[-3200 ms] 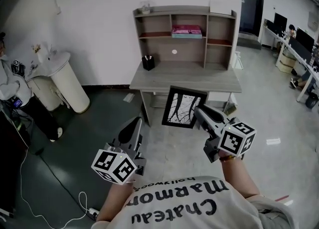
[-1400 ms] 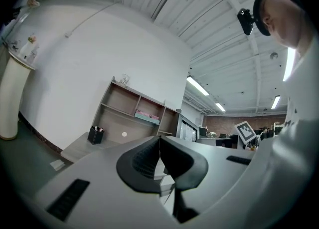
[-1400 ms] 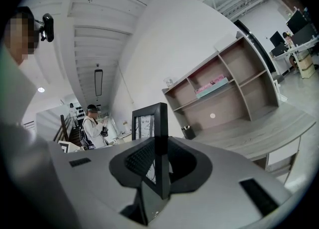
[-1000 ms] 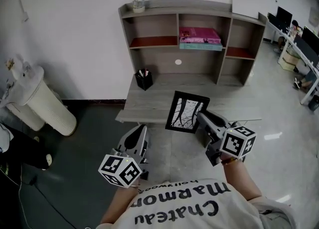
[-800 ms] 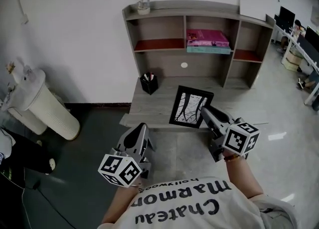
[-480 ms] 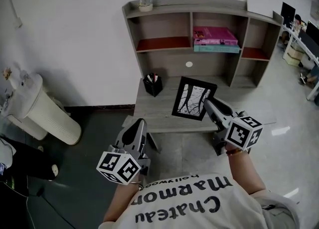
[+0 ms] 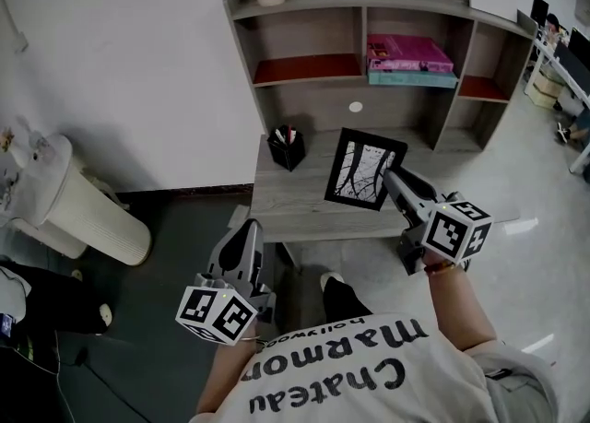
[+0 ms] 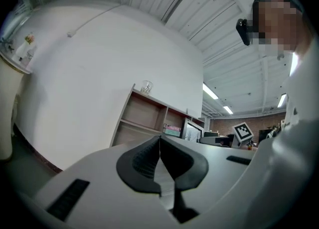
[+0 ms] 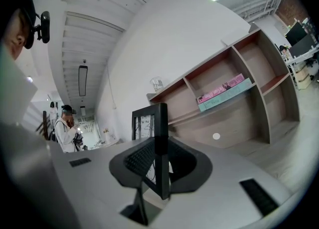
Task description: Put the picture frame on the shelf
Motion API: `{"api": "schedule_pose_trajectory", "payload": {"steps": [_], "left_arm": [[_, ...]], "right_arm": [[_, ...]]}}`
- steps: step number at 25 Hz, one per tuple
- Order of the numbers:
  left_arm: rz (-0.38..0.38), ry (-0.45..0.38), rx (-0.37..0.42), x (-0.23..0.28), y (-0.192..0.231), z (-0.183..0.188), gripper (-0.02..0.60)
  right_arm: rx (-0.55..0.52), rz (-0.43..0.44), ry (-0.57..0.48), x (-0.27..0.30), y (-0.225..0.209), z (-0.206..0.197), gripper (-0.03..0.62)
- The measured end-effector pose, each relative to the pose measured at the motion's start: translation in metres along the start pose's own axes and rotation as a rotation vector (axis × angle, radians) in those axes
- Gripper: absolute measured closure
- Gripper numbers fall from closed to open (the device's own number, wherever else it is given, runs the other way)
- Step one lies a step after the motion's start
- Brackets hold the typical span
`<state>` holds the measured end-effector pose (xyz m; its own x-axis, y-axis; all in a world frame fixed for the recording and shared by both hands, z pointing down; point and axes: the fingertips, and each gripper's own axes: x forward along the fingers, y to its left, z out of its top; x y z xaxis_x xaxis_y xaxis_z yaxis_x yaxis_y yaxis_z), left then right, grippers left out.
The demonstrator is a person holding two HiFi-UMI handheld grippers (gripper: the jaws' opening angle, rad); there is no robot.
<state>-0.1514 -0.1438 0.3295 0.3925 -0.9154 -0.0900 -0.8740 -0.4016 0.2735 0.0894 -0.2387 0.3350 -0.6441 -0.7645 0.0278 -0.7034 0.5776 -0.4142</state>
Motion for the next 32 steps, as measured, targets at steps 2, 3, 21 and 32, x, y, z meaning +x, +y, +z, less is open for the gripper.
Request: {"api": "schedule_pose_trajectory", "payload": {"steps": [2,3,21,32], "left_arm": [[0.02,0.008,0.006,0.001,0.009,0.001,0.565],[0.03,0.016,0.013,0.002,0.013,0.0,0.563],[0.054,0.061,0.009,0.058,0.1,0.023,0.563],[0.083,0.053,-0.016,0.089,0.149,0.036,0.564]], "right_arm": [[-0.014,0.003,-0.008,0.008,-0.002,0.005,0.508],[-0.022,0.0,-0.013,0.011,-0.003,0.008,0.508],[-0.076,-0.074,-0.124,0.117,-0.055,0.081,0.508],[-0.2,-0.102,-0.174,0.183,-0.06,0.111,0.508]]}}
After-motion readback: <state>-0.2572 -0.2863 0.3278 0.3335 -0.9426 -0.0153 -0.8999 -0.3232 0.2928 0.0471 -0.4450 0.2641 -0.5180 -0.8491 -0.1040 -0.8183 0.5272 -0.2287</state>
